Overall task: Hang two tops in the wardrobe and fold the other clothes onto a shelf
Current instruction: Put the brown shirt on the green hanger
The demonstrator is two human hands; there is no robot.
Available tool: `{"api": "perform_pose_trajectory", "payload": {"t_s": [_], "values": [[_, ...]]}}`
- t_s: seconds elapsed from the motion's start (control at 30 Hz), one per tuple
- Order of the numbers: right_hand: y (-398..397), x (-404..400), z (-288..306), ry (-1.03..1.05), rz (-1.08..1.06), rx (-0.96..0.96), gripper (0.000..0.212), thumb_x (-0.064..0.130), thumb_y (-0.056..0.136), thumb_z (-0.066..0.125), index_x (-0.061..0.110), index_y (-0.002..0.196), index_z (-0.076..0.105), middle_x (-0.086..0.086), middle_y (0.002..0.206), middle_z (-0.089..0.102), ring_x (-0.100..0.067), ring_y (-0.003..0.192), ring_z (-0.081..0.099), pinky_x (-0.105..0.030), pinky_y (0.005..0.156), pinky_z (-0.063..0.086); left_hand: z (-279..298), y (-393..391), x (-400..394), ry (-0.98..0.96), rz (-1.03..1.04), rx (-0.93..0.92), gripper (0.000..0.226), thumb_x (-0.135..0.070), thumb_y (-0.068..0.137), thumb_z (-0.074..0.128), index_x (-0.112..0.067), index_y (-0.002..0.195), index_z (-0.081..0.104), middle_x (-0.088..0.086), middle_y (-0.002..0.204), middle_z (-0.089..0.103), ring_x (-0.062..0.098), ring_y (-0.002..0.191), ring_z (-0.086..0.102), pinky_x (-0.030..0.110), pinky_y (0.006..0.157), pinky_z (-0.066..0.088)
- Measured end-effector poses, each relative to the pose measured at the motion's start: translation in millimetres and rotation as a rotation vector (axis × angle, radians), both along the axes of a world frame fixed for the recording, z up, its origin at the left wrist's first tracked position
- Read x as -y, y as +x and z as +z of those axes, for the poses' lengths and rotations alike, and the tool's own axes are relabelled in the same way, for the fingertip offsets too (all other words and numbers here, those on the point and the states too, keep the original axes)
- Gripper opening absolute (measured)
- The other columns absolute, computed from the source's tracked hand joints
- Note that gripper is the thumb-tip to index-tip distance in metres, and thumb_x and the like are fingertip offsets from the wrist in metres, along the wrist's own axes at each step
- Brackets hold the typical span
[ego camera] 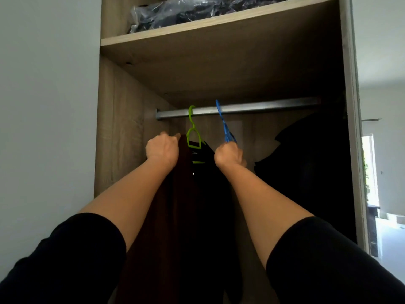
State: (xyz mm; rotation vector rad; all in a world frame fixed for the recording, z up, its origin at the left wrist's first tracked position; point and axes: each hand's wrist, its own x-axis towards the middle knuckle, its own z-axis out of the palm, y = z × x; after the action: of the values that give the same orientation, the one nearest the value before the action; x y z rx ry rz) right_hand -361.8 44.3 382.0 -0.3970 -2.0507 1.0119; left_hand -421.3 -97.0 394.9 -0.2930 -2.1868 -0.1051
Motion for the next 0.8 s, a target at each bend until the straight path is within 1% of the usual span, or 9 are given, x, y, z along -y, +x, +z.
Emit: {"api": "perform_pose_trajectory", "payload": {"t_s": [0.1, 0.17, 0.27, 0.33, 0.4, 0.47, 0.6, 0.7, 0.8], "values": [[3.3, 1.1, 4.5, -0.043, 0.009, -0.06, 0.039, 0.023, 0.1, 0.031, 0.006, 0.133, 0.045, -0.016, 0.133, 0.053, -0.033, 0.12, 0.052, -0.035, 0.093, 0.041, 0.0, 0.1, 8.2, 0.031, -0.052, 0.083, 0.044, -0.016, 0.098, 0.036, -0.024, 0.141, 0.042, 0.016, 0.124, 0.05, 0.034, 0.111, 0.056, 0.041, 0.084, 0.047], [7.2, 3.6, 5.0, -0.017, 0.016, -0.073, 0.04, 0.024, 0.101, 0.028, 0.006, 0.132, 0.044, -0.017, 0.131, 0.054, -0.034, 0.119, 0.052, -0.035, 0.092, 0.041, 1.3, 1.1, 11.0, 0.082, -0.097, 0.109, 0.039, -0.025, 0.099, 0.039, -0.021, 0.136, 0.049, 0.017, 0.126, 0.051, 0.035, 0.115, 0.053, 0.041, 0.088, 0.046], [9.9, 10.1, -4.9, -0.002, 0.051, -0.08, 0.038, 0.025, 0.101, 0.027, 0.006, 0.129, 0.045, -0.017, 0.128, 0.056, -0.035, 0.116, 0.054, -0.036, 0.09, 0.041, 6.0, 7.9, 9.3, 0.243, -0.191, 0.072, 0.045, -0.043, 0.1, 0.032, -0.019, 0.127, 0.058, 0.019, 0.126, 0.052, 0.037, 0.119, 0.048, 0.044, 0.096, 0.041], [10.3, 16.6, -19.2, -0.026, 0.145, -0.091, 0.032, 0.024, 0.1, 0.03, 0.008, 0.118, 0.051, -0.017, 0.12, 0.059, -0.035, 0.112, 0.055, -0.037, 0.089, 0.042, 13.8, 18.1, 5.7, 0.4, -0.304, 0.056, 0.051, -0.048, 0.099, 0.031, -0.014, 0.119, 0.062, 0.02, 0.124, 0.056, 0.038, 0.119, 0.048, 0.043, 0.097, 0.039], [9.5, 23.5, -37.4, -0.066, 0.274, -0.11, 0.021, 0.025, 0.099, 0.034, 0.016, 0.093, 0.052, -0.014, 0.102, 0.059, -0.03, 0.098, 0.058, -0.038, 0.082, 0.043, 22.9, 32.0, 1.3, 0.477, -0.421, 0.092, 0.055, -0.048, 0.099, 0.032, -0.007, 0.113, 0.064, 0.022, 0.12, 0.06, 0.039, 0.117, 0.05, 0.038, 0.095, 0.038], [12.9, 29.9, -55.6, -0.093, 0.377, -0.112, 0.024, 0.026, 0.097, 0.037, 0.023, 0.075, 0.044, -0.007, 0.085, 0.056, -0.023, 0.076, 0.053, -0.036, 0.068, 0.041, 29.6, 47.4, -2.8, 0.484, -0.468, 0.113, 0.057, -0.046, 0.1, 0.032, 0.0, 0.109, 0.065, 0.024, 0.118, 0.061, 0.039, 0.117, 0.051, 0.035, 0.095, 0.037], [34.6, 38.5, -82.7, -0.085, 0.553, -0.088, 0.026, 0.021, 0.098, 0.04, 0.022, 0.072, 0.041, 0.002, 0.064, 0.047, -0.01, 0.055, 0.041, -0.026, 0.054, 0.035, 31.4, 58.3, -1.5, 0.563, -0.451, 0.153, 0.056, -0.047, 0.098, 0.039, 0.001, 0.107, 0.066, 0.024, 0.115, 0.063, 0.038, 0.116, 0.052, 0.035, 0.094, 0.038], [50.5, 40.6, -93.2, -0.056, 0.663, -0.04, 0.022, 0.028, 0.096, 0.047, 0.02, 0.075, 0.043, -0.001, 0.067, 0.049, -0.01, 0.057, 0.044, -0.028, 0.061, 0.04, 27.8, 59.2, 7.7, 0.723, -0.454, 0.21, 0.049, -0.044, 0.096, 0.044, -0.004, 0.114, 0.065, 0.017, 0.118, 0.064, 0.032, 0.114, 0.056, 0.033, 0.093, 0.041], [63.1, 39.9, -94.3, 0.023, 0.631, -0.032, 0.022, 0.041, 0.091, 0.055, 0.019, 0.088, 0.054, -0.001, 0.076, 0.055, -0.01, 0.071, 0.052, -0.029, 0.073, 0.042, 19.5, 72.7, 16.8, 0.763, -0.502, 0.224, 0.044, -0.04, 0.098, 0.04, -0.009, 0.102, 0.071, 0.014, 0.112, 0.068, 0.03, 0.11, 0.058, 0.033, 0.097, 0.041]]}}
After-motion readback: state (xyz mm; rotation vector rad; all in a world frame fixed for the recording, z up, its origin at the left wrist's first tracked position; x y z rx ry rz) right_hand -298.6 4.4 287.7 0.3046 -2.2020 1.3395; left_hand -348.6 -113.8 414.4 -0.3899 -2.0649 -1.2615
